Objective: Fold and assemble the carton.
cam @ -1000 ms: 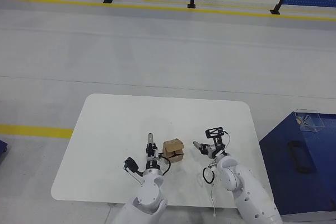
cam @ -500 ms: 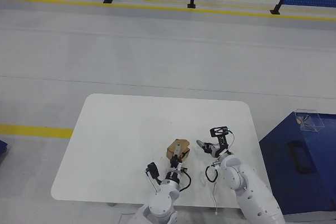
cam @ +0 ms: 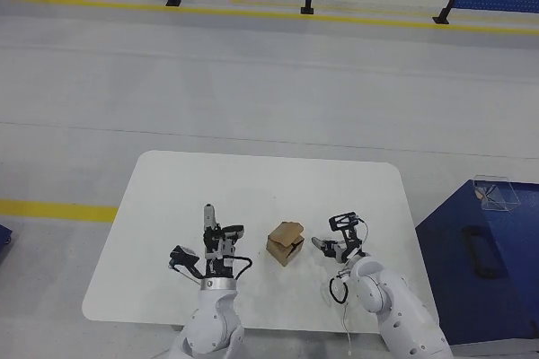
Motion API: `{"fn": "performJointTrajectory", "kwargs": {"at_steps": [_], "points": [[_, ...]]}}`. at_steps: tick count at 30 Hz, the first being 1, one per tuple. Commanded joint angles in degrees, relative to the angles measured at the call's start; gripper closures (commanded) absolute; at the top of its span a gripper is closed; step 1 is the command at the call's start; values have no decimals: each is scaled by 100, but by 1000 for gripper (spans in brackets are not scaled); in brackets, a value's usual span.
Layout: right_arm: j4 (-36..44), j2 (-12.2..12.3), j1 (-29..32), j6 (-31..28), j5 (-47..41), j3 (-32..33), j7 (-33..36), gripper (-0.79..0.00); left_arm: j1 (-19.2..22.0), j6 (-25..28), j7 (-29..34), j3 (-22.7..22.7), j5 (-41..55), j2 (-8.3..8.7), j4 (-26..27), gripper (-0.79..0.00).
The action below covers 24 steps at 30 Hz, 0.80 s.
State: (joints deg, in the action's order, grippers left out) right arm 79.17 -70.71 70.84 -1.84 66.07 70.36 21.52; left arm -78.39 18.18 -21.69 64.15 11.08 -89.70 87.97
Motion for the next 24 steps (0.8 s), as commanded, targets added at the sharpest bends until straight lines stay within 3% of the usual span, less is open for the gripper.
{"fn": "performJointTrajectory", "kwargs": {"at_steps": [1,7,14,19,24], "points": [[-57,-18,-66,-36,-50,-54,25,-785,433,-700,-213,-237,-195,-74,-489,-785],[-129,-52,-112,19,-46,-128,-61,-785,1498,-1378,-284,-798,-260,-313,-1933,-785],[-206,-54,-64,55,-67,-53,-146,-785,2039,-1924,414,-995,-48,-450,-2723,-785],[-227,-45,-55,154,-80,85,-177,-785,1844,-2297,907,-888,83,-423,-2473,-785],[-200,-35,-51,188,-99,201,-153,-785,1165,-2964,1440,-738,24,-298,-1540,-785]]}}
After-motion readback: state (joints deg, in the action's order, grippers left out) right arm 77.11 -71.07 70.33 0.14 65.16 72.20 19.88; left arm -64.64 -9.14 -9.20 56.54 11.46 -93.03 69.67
